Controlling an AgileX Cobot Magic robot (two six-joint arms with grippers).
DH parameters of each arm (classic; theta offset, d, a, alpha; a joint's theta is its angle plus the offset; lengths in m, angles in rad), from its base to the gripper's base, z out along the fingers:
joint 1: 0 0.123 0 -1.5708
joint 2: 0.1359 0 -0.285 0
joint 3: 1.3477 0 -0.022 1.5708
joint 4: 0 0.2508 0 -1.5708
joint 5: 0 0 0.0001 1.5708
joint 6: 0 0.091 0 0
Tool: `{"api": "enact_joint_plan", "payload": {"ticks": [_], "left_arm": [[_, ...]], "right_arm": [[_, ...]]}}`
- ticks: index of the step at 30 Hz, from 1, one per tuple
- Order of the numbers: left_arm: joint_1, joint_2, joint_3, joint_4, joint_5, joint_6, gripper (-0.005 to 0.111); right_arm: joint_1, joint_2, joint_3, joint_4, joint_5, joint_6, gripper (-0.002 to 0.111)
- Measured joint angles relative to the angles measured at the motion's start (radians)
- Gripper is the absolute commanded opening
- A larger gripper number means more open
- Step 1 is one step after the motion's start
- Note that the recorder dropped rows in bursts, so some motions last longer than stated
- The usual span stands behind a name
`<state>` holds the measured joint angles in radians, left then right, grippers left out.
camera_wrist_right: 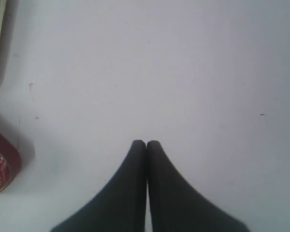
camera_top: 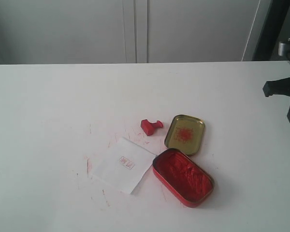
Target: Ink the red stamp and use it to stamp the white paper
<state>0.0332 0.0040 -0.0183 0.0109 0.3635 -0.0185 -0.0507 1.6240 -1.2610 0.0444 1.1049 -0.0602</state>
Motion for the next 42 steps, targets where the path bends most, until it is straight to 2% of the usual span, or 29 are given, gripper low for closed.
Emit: {"api": "enact_joint_plan", "payload": {"ticks": [8,19,42], "left_arm": [[0.0,0.0,0.0,0.0,0.0,0.0,0.0],[0.0,0.0,0.0,0.0,0.0,0.0,0.0],[0.0,0.0,0.0,0.0,0.0,0.0,0.0]], "right_arm": [[0.051,-0.022,0.0,-0.053,0.02,-0.003,0.0],[0.052,-0.064,0.034,-0.057,0.033,-0.003,0.0],[0.052,-0.497,0.465,-0.057,-0.327,-0.003,0.0]]}}
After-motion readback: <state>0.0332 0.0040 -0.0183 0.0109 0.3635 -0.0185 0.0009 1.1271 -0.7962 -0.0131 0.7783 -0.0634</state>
